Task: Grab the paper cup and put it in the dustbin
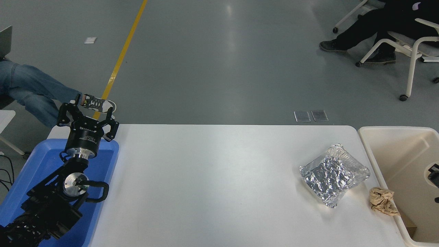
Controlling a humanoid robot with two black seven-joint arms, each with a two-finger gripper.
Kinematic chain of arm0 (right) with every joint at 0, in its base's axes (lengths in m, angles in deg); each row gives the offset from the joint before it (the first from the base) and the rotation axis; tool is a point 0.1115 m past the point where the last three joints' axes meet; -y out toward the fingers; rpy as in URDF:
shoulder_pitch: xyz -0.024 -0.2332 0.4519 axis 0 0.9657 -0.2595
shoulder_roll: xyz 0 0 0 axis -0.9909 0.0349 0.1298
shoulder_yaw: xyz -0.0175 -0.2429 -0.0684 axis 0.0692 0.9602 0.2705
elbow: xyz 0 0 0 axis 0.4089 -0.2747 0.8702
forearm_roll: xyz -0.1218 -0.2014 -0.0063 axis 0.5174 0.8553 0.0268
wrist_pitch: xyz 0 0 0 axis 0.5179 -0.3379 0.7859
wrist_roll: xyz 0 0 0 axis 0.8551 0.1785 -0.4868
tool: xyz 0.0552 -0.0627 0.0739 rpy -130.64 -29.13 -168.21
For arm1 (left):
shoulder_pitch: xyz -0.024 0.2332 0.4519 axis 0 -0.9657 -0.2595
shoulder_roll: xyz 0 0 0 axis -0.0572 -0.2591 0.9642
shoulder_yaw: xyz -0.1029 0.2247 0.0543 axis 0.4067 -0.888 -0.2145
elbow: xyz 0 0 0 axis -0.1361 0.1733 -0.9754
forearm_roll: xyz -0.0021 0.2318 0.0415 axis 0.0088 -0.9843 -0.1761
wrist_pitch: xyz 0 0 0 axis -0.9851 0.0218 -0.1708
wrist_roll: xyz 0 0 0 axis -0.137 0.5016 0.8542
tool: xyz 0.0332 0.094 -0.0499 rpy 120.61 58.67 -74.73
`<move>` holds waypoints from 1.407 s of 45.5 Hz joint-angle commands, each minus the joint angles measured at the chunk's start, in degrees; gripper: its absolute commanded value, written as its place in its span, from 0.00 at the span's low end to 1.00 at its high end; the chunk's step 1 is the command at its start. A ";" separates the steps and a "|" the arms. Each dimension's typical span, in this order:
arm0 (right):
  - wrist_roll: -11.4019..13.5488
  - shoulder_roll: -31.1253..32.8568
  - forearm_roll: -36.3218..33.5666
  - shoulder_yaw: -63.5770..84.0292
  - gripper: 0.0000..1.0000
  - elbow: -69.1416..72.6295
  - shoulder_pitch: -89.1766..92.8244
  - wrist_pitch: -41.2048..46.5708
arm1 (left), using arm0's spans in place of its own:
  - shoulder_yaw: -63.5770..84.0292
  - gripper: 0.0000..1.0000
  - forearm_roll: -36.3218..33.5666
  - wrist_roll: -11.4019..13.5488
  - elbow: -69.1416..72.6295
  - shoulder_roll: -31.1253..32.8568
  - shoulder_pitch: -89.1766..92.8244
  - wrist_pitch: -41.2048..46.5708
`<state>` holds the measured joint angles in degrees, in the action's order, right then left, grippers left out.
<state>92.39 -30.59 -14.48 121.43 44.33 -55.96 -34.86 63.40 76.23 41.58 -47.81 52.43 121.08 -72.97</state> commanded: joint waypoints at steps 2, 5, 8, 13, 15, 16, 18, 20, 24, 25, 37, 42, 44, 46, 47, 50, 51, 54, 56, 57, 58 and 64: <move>0.00 0.42 -0.20 -0.31 0.80 1.50 -2.65 -0.02 | 0.00 0.99 0.01 0.00 0.00 0.00 0.00 0.00; 0.00 1.12 -0.20 -0.31 0.86 3.43 -4.58 0.06 | 0.00 0.99 0.01 0.00 0.00 0.00 0.00 0.00; 0.00 2.88 -0.28 -0.31 0.89 7.02 -7.04 0.06 | 0.00 0.99 0.01 0.00 0.00 0.00 0.00 0.00; 0.18 6.92 -0.11 0.74 0.96 17.65 -14.68 0.41 | 0.00 0.99 0.01 0.00 0.00 0.00 0.00 -0.09; 0.35 8.67 -0.19 1.18 1.00 22.22 -18.37 1.03 | 0.00 0.99 0.01 0.00 0.00 0.00 0.00 -0.09; 0.44 9.64 -0.11 1.53 1.00 24.42 -20.04 1.12 | 0.00 0.99 0.01 0.00 0.00 0.00 0.00 -0.09; 0.44 11.22 -0.11 2.67 1.00 28.99 -23.03 1.21 | 0.00 0.99 0.01 0.00 0.00 0.00 0.00 -0.09; 0.44 12.28 -0.11 4.43 1.00 32.68 -26.37 1.21 | 0.00 0.99 0.01 0.00 0.00 0.00 0.00 0.00; 0.44 12.38 -0.28 9.78 1.00 38.40 -33.49 1.38 | 0.00 0.99 0.01 0.00 0.00 0.00 0.00 0.00; 0.44 12.29 -0.28 11.19 1.00 39.81 -35.25 1.73 | 0.00 0.99 0.01 0.00 0.00 0.00 0.00 0.00; 0.62 7.11 -0.46 20.87 1.00 50.37 -52.13 13.93 | 0.00 0.99 0.01 0.00 0.00 0.00 0.00 -0.09; 0.62 1.57 -0.28 25.09 1.00 50.37 -58.45 25.53 | 0.00 0.99 0.01 0.00 0.00 0.00 0.00 0.00; 0.62 0.16 -0.28 25.18 1.00 50.54 -60.39 30.19 | 0.00 0.99 0.01 0.00 0.00 0.00 0.00 0.00; 0.62 -0.98 -0.28 25.18 1.00 50.72 -61.97 34.76 | 0.00 0.99 0.01 0.00 0.00 0.00 0.00 0.00; 0.62 -1.51 -0.28 25.09 1.00 50.89 -62.76 36.61 | 0.00 0.99 0.01 0.00 0.00 0.00 0.00 0.00; 0.62 -3.00 -0.28 24.22 1.00 51.24 -65.58 42.32 | 0.00 0.99 0.01 0.00 0.00 0.00 0.00 0.00; 0.53 -3.27 -0.28 23.69 1.00 51.59 -66.37 43.82 | 0.00 0.99 0.01 0.00 0.00 0.00 0.00 0.00; 0.53 -4.06 -0.20 22.46 1.00 53.26 -68.83 44.27 | 0.00 0.99 0.01 0.00 0.00 0.00 0.00 0.00; 0.53 -5.37 -0.20 22.19 1.00 53.97 -70.85 44.27 | 0.00 0.99 0.01 0.00 0.00 0.00 0.00 0.00; 0.53 -6.25 -0.20 22.10 1.00 54.23 -71.73 44.27 | 0.00 0.99 0.01 0.00 0.00 0.09 0.00 0.00; 0.53 -7.04 -0.28 22.10 1.00 54.50 -72.69 44.27 | 0.00 0.99 0.01 0.00 0.00 0.00 0.00 0.00; 0.53 -10.30 -0.37 20.96 1.00 56.61 -78.32 44.27 | -0.09 0.99 0.01 0.00 0.00 0.09 0.00 0.00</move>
<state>92.93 -35.00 -14.72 143.46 97.22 -123.96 4.46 63.40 76.22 41.58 -47.81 52.47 121.08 -72.96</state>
